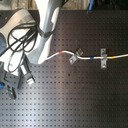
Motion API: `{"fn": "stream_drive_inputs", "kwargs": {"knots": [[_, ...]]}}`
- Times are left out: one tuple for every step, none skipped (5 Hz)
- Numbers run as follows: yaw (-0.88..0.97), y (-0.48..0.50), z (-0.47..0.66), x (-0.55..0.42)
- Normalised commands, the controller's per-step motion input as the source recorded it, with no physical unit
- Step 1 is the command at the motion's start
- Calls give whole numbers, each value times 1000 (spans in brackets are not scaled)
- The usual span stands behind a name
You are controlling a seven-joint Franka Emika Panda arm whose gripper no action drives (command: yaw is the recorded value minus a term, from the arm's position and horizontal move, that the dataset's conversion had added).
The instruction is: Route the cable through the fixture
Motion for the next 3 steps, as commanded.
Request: {"fn": "stream_drive_inputs", "kwargs": {"knots": [[43,0,4,0],[0,-15,-88,-4],[-189,-11,-131,36]]}}
